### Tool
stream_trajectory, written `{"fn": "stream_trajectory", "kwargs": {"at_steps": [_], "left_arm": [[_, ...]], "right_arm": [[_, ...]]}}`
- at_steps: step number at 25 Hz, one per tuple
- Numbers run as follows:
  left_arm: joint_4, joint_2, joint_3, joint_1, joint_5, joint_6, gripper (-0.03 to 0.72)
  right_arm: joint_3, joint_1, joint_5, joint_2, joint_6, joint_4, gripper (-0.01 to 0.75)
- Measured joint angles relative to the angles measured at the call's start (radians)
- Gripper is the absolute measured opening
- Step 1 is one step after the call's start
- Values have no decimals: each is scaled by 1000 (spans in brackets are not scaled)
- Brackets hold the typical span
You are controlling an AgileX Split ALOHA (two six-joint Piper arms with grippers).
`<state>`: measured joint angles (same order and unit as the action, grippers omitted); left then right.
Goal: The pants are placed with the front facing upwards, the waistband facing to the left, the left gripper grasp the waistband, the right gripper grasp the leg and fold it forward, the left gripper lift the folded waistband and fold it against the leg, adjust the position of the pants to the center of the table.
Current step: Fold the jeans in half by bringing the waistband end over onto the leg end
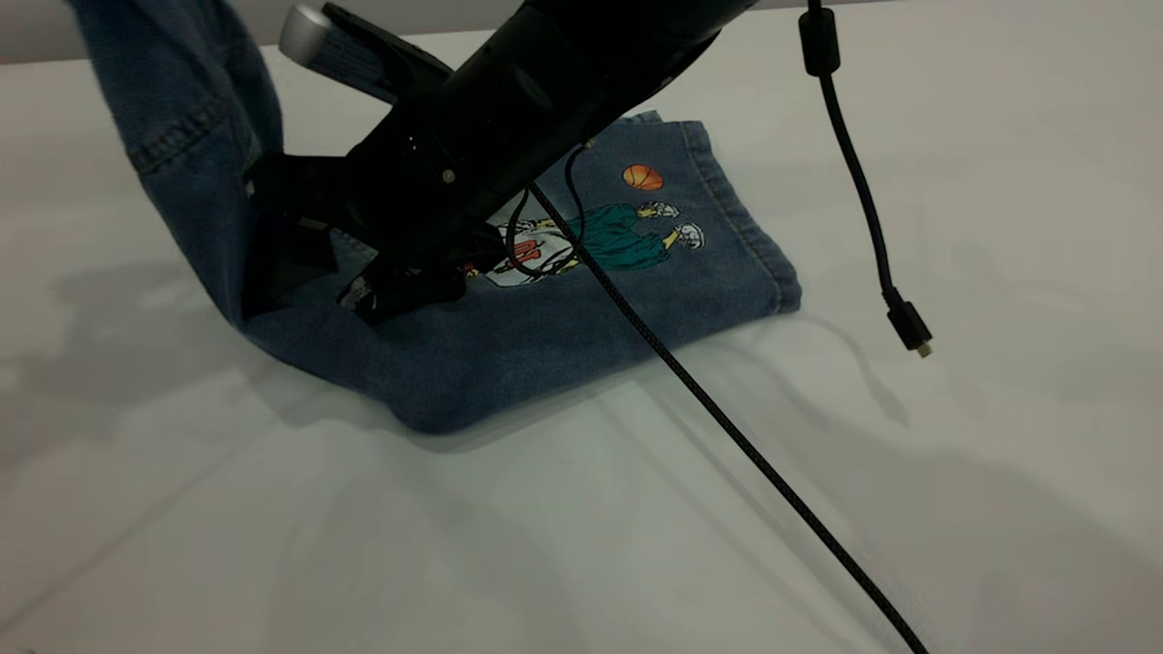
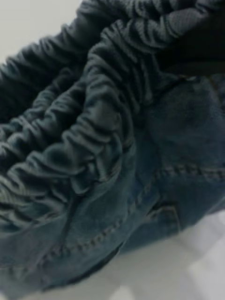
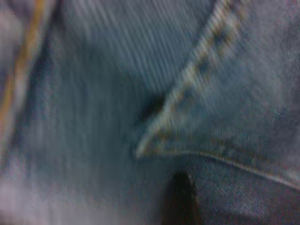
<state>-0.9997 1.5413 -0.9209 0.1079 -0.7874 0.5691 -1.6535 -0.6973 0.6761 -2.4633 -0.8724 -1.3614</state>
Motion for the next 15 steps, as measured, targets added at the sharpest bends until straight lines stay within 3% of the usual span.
{"fn": "stream_trajectory", "kwargs": {"at_steps": [10, 15], "left_arm": [[7, -8, 0, -23, 9, -3, 139], [7, -8, -1, -23, 7, -3, 139]], "right_arm": [[1, 104, 54, 31, 5, 90, 486], [0, 181, 69, 61, 52, 253, 484]]}}
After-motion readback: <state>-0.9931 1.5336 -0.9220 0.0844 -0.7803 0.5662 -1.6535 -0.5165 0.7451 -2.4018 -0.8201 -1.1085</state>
